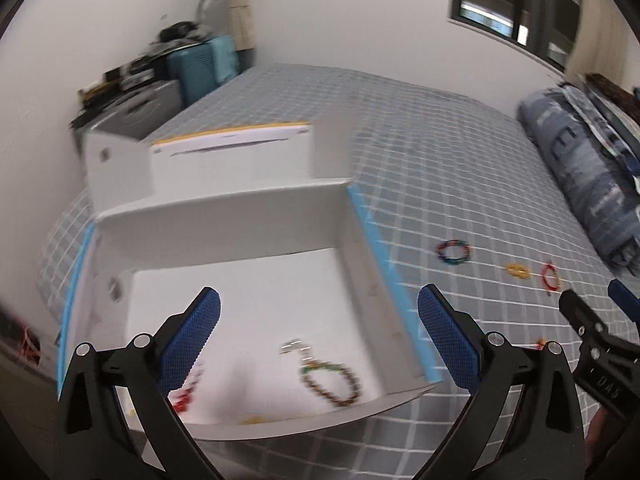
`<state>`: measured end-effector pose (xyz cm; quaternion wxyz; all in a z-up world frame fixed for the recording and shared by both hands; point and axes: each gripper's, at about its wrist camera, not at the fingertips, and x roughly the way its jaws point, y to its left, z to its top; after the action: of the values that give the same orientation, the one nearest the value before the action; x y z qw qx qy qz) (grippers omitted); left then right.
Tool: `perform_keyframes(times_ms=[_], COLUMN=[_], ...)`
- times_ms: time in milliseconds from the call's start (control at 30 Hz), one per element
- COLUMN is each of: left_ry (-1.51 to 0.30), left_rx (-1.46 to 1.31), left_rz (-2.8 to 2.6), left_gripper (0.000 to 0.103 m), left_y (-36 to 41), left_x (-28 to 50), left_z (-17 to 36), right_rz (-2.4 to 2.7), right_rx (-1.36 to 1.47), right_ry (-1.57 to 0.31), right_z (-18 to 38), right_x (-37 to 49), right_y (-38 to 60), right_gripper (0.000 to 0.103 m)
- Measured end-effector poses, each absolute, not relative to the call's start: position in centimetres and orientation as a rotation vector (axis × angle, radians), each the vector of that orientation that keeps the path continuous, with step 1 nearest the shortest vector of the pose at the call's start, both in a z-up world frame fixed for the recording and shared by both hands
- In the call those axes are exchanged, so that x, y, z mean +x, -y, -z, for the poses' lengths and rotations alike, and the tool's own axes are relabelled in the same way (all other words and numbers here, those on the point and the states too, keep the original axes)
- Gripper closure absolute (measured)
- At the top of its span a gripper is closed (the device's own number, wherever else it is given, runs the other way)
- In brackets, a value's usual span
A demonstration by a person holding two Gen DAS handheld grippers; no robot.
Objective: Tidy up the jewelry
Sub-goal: 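Move both open tools back over the bracelets on the bed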
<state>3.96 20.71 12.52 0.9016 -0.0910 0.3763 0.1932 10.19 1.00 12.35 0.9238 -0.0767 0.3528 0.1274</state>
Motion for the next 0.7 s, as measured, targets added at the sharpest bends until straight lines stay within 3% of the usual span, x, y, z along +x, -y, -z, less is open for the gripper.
perform_keyframes(times_ms=[233,700], left_ry=[-0.788,-0.908], left_rx=[-0.187,-0.130], left_rz=[-0.283,-0.161], left_gripper=[0.006,0.006], left_y=[-15.4,-8.6], left_x=[8.5,21.5], left_z=[-12.8,-6.9], right_rz=[-0.164,-0.104], right_rx=[-0.159,-0.077], right_ry=[-0.765,-0.902], right_z=[-11.1,-4.4], right_x=[11.9,15.9], right_y=[5.0,12.4], right_gripper=[0.008,0.008])
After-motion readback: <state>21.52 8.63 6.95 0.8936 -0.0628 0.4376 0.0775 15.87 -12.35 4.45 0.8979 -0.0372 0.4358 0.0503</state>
